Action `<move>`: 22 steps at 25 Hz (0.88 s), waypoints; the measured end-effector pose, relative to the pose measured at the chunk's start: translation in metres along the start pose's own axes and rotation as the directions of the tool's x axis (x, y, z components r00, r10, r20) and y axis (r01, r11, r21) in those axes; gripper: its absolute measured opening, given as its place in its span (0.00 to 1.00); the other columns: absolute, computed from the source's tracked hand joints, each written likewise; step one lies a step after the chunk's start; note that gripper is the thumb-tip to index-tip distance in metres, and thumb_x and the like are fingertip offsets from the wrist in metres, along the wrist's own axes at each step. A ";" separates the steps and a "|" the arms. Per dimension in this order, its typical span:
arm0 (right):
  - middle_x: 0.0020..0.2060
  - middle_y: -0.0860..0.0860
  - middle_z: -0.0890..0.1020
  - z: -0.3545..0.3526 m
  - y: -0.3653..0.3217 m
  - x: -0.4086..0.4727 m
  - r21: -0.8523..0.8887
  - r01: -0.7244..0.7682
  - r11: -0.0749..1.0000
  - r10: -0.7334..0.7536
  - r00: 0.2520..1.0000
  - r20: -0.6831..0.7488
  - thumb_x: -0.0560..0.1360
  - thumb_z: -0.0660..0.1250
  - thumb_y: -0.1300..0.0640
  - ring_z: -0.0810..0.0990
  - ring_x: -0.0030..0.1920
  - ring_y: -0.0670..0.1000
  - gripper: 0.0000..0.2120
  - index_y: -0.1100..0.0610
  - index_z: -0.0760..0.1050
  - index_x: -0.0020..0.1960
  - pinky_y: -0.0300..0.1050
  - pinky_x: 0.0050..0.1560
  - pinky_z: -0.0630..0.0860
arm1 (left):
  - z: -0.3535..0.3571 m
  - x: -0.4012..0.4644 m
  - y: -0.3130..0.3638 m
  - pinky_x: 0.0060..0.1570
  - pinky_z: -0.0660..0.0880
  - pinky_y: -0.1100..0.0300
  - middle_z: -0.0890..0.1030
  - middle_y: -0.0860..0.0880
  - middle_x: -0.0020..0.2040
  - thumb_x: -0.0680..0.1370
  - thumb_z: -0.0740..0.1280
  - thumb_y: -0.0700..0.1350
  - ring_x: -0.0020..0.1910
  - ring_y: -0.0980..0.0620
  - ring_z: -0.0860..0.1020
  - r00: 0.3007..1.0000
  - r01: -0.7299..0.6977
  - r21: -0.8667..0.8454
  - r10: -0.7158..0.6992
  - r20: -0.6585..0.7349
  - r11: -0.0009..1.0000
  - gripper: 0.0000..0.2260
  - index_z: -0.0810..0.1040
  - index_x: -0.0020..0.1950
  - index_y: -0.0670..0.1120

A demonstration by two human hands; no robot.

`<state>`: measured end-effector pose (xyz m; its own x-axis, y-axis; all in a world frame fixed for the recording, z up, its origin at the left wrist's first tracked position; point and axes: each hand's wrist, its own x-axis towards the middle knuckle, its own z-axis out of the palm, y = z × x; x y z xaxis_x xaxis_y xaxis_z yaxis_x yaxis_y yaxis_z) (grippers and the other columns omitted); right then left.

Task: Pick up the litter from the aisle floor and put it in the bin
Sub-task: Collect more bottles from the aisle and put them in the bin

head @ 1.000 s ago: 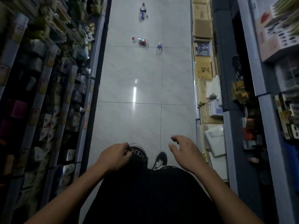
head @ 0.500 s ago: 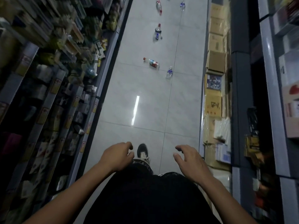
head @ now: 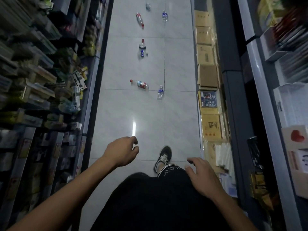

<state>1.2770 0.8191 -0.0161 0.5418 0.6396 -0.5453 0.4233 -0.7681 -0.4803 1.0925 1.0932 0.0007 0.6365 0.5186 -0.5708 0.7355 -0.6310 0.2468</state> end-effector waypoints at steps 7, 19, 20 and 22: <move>0.65 0.45 0.78 -0.109 -0.049 0.148 -0.056 0.133 0.990 -0.133 0.991 0.014 0.82 0.60 0.45 0.73 0.66 0.47 0.19 0.50 0.74 0.70 0.48 0.65 0.72 | -0.048 0.070 0.022 0.50 0.78 0.53 0.83 0.53 0.56 0.80 0.59 0.59 0.53 0.50 0.81 0.994 0.113 -0.050 -0.113 0.009 0.992 0.17 0.76 0.64 0.53; 0.64 0.46 0.78 -0.205 -0.150 0.358 -0.072 0.135 0.988 -0.130 0.988 0.078 0.82 0.61 0.45 0.73 0.64 0.47 0.18 0.50 0.74 0.70 0.50 0.64 0.74 | -0.182 0.275 0.006 0.52 0.76 0.54 0.82 0.52 0.61 0.80 0.59 0.56 0.58 0.48 0.79 0.987 0.152 -0.098 -0.145 0.069 0.984 0.18 0.75 0.68 0.53; 0.64 0.45 0.77 -0.212 -0.151 0.368 -0.069 0.108 0.992 -0.102 0.991 0.088 0.82 0.61 0.45 0.73 0.64 0.46 0.18 0.49 0.73 0.70 0.50 0.65 0.74 | -0.197 0.295 0.007 0.52 0.76 0.54 0.82 0.52 0.61 0.80 0.59 0.56 0.58 0.48 0.79 0.989 0.135 -0.091 -0.128 0.073 0.987 0.18 0.75 0.68 0.52; 0.63 0.44 0.77 -0.224 -0.154 0.384 -0.068 0.074 0.995 -0.068 0.994 0.089 0.82 0.62 0.45 0.73 0.64 0.46 0.17 0.49 0.74 0.69 0.49 0.65 0.73 | -0.227 0.327 0.010 0.52 0.76 0.53 0.81 0.52 0.61 0.81 0.58 0.56 0.58 0.48 0.79 0.994 0.097 -0.066 -0.093 0.055 0.993 0.18 0.75 0.67 0.52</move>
<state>1.5826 1.1761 0.0025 0.4450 0.6907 -0.5700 0.5108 -0.7186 -0.4719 1.3608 1.3874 -0.0059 0.5517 0.5429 -0.6332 0.8072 -0.5385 0.2416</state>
